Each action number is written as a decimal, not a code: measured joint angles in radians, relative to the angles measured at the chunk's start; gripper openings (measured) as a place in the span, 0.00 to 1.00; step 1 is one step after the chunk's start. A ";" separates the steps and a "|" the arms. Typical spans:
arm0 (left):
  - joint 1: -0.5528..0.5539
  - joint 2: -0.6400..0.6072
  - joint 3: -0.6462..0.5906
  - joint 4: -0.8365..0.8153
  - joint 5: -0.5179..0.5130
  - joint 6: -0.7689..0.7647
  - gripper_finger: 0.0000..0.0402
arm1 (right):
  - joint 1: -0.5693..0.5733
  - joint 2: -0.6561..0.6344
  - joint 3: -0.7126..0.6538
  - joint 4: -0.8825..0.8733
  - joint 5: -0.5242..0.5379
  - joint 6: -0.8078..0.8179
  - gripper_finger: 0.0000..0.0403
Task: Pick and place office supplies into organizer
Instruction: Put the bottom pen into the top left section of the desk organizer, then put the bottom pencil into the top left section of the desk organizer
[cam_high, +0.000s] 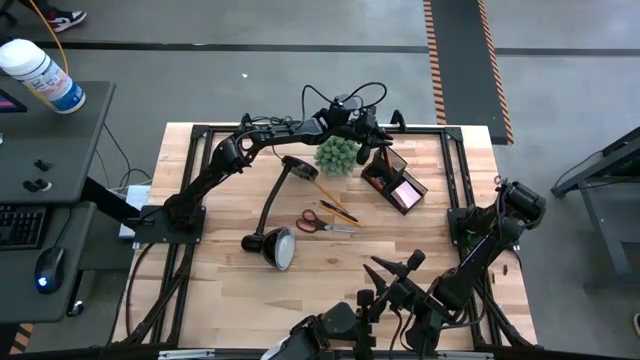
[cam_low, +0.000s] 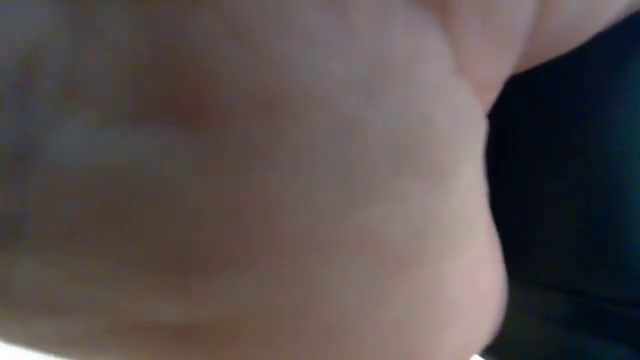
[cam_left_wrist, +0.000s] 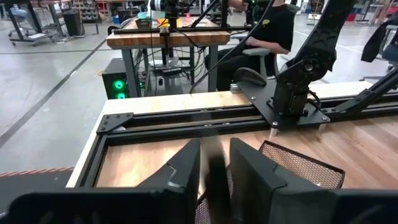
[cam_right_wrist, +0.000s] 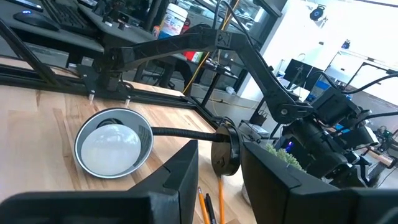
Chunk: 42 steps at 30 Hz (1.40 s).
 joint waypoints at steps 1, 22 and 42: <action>0.000 0.000 0.000 0.000 0.000 0.000 0.21 | 0.000 0.000 0.000 0.000 0.000 0.000 0.28; 0.033 -0.055 0.002 -0.106 0.019 0.038 0.27 | -0.001 -0.002 0.004 0.003 0.006 0.004 0.28; 0.103 -0.329 0.001 -0.980 0.032 0.399 0.15 | -0.016 0.000 0.001 -0.003 -0.005 0.021 0.28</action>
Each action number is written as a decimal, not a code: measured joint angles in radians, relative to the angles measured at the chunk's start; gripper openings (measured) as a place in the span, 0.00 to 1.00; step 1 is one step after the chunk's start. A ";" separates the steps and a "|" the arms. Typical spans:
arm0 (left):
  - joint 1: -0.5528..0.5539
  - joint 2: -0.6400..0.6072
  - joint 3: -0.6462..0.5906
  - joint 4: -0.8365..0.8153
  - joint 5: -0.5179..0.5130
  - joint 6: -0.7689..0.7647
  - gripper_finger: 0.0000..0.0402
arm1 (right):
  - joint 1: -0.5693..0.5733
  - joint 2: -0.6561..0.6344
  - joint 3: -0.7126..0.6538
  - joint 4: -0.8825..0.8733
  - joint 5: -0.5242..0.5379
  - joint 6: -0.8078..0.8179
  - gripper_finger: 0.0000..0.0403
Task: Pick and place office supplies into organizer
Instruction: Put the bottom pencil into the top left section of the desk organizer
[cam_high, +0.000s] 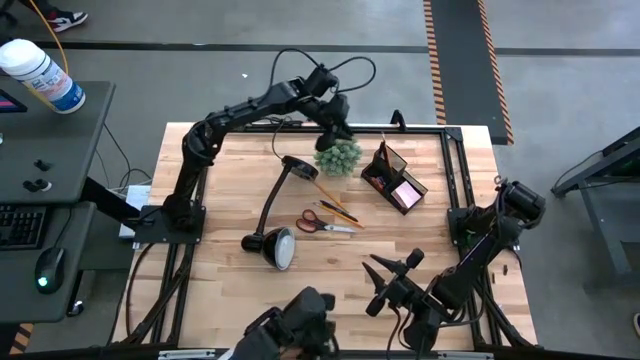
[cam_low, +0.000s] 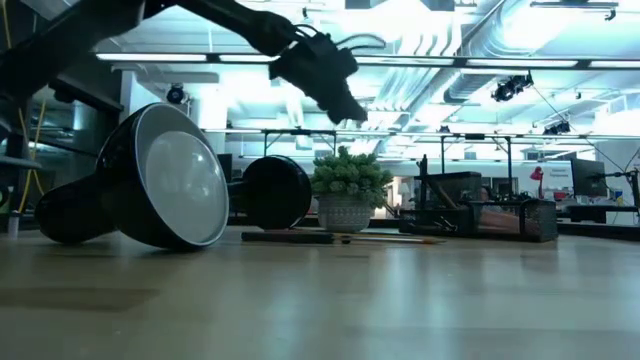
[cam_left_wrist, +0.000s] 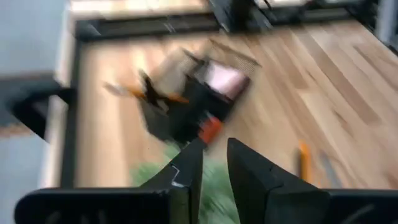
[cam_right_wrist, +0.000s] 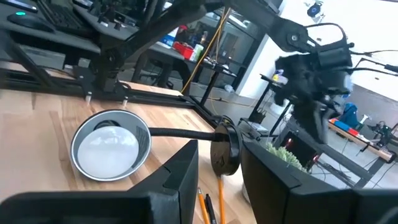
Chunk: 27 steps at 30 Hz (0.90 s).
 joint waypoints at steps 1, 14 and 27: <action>0.001 -0.006 -0.001 -0.050 0.012 0.019 0.14 | -0.004 0.000 0.000 0.000 -0.002 0.001 0.28; -0.050 -0.060 -0.102 -0.269 0.153 0.114 0.00 | -0.033 0.000 -0.002 -0.074 -0.058 0.085 0.28; -0.062 -0.522 -0.893 0.289 -0.126 -0.205 0.00 | -0.050 0.000 -0.002 -0.187 -0.122 0.212 0.28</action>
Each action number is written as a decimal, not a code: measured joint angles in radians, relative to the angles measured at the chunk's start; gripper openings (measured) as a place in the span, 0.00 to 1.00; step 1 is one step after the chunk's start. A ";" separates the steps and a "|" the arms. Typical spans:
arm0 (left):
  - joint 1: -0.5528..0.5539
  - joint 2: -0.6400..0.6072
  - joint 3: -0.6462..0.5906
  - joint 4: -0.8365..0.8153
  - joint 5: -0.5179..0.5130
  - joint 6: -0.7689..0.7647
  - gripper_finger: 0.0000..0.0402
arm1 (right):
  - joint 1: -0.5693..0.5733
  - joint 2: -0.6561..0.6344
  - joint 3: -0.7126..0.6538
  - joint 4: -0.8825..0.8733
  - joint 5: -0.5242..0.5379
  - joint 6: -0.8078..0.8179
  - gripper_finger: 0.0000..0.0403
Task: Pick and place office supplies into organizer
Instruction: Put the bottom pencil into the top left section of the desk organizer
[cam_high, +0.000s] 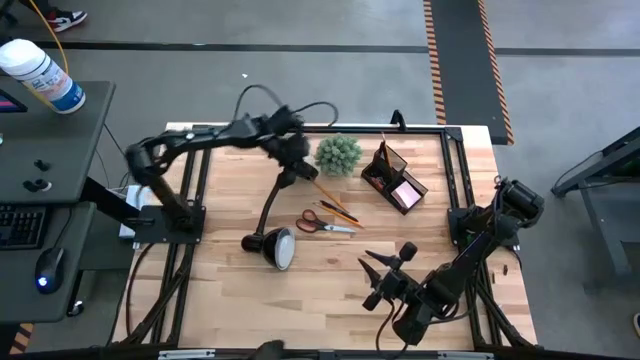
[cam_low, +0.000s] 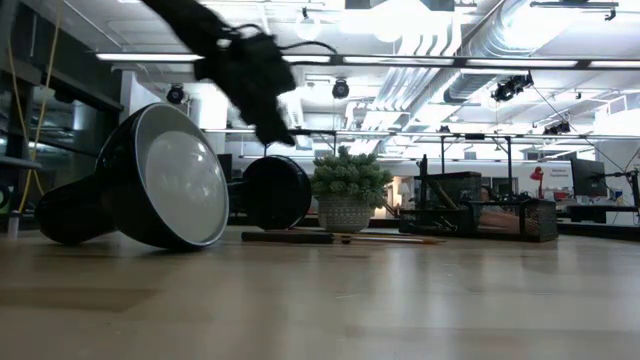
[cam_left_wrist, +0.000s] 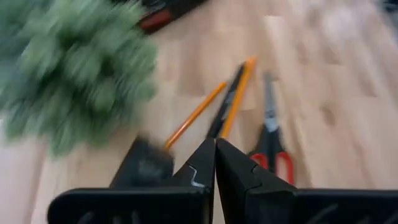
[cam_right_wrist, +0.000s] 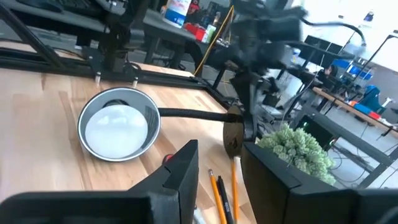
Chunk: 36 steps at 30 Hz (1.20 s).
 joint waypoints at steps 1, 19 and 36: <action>-0.008 -0.042 -0.064 0.055 -0.036 -0.040 0.00 | -0.005 0.000 0.000 -0.006 -0.011 0.008 0.28; -0.292 -0.682 -0.542 0.264 -0.218 -0.200 0.00 | -0.224 0.000 0.000 -0.500 -0.383 0.403 0.28; -0.382 -0.742 -0.645 0.300 -0.351 -0.219 0.00 | -0.293 -0.081 -0.297 -0.251 -0.615 0.548 0.20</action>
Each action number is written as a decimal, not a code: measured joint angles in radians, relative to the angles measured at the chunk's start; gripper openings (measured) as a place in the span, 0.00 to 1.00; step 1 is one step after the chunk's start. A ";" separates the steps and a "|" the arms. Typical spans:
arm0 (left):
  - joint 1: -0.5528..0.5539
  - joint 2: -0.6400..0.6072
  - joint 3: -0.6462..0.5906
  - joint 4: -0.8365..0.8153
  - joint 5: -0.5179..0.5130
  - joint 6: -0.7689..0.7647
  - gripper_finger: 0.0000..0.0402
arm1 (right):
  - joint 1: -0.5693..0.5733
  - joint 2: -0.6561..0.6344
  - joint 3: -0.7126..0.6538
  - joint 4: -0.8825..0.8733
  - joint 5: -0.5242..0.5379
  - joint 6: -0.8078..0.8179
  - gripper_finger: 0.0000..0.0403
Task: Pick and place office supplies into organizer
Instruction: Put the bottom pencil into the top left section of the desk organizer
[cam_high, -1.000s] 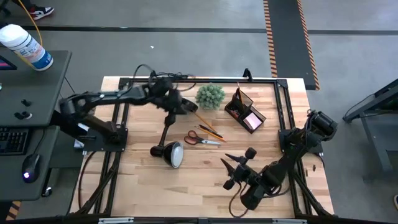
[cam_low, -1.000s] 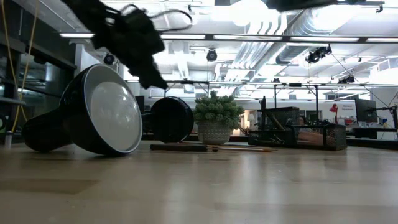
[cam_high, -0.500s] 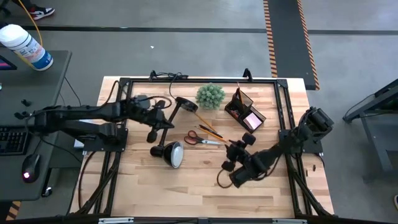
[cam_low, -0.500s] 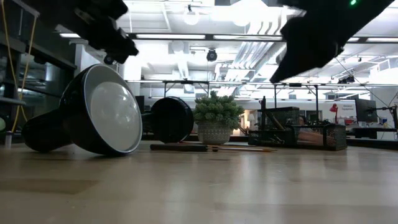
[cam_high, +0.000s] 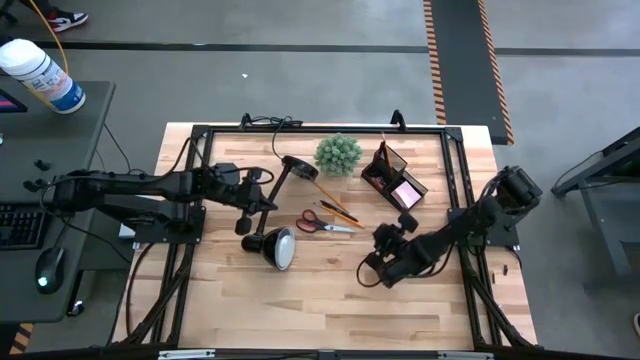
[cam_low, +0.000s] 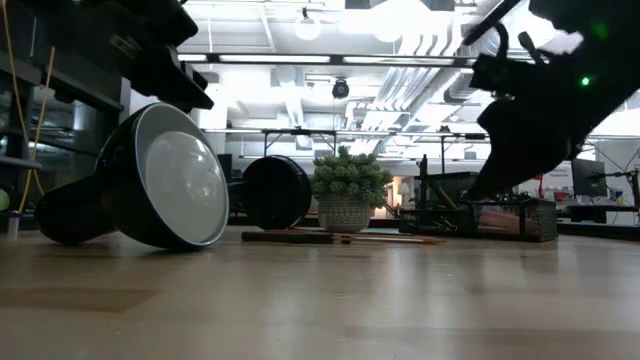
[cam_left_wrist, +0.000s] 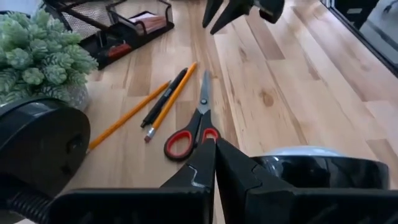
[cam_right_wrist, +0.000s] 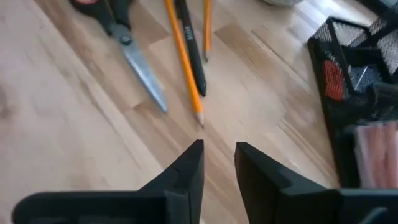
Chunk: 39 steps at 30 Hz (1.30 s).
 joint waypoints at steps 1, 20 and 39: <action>0.000 0.000 0.000 0.004 0.000 -0.004 0.00 | -0.004 -0.019 -0.032 0.045 0.001 -0.005 0.19; -0.001 0.000 -0.001 0.116 -0.056 -0.117 0.00 | -0.039 -0.163 -0.429 0.831 0.057 -0.250 0.16; 0.000 0.000 -0.036 0.170 -0.086 -0.127 0.00 | -0.077 -0.163 -0.429 0.826 -0.143 -0.178 0.17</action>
